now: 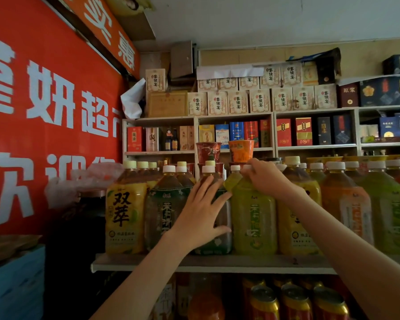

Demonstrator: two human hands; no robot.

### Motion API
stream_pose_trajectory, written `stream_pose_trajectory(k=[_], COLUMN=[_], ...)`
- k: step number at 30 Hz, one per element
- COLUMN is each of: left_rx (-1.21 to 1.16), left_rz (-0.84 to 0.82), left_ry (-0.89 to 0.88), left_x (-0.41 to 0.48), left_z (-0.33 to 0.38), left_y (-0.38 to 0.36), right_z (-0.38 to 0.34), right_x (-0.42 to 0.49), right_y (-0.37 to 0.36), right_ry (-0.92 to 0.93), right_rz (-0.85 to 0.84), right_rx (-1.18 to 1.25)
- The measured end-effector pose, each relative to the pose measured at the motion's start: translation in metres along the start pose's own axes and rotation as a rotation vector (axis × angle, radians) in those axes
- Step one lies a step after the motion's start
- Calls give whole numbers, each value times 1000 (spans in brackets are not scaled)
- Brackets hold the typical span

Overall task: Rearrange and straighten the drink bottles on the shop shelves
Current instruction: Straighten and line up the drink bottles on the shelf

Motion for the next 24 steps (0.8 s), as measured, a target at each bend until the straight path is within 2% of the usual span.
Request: stream_pose_trajectory(k=[2, 5, 7, 10, 13, 15, 18, 22, 24], left_rx=[-8, -66, -156, -294, -350, -393, -382, -352, -312], left_rz=[22, 91, 177, 350, 446, 443, 375, 322, 193], left_ry=[23, 77, 82, 32, 22, 46, 69, 180, 278], left_x=[-1, -3, -2, 11, 26, 37, 51, 71, 80], left_z=[0, 0, 2, 16, 35, 51, 68, 81, 90], left_y=[2, 4, 11, 23, 29, 25, 13, 11, 7], right_z=[-2, -7, -8, 7, 37, 63, 87, 87, 86], right_x=[-3, -12, -19, -30, -39, -40, -36, -30, -30], right_y=[1, 7, 16, 40, 62, 67, 64, 68, 64], right_ry=[-20, 23, 70, 117, 56, -46, -145, -32, 5], right_rz=[-15, -26, 57, 274, 404, 324, 41, -79, -182], right_rx=[30, -64, -30, -14, -30, 33, 118, 77, 127])
Point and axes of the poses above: each hand's wrist, its own x-axis towards the middle knuckle, its own y-axis out of the back of the hand, z = x × y, the point moved 5 cm from there along x, towards the middle knuckle, and after that the axes turned 1 degree about -z, right-handed, at the moved point
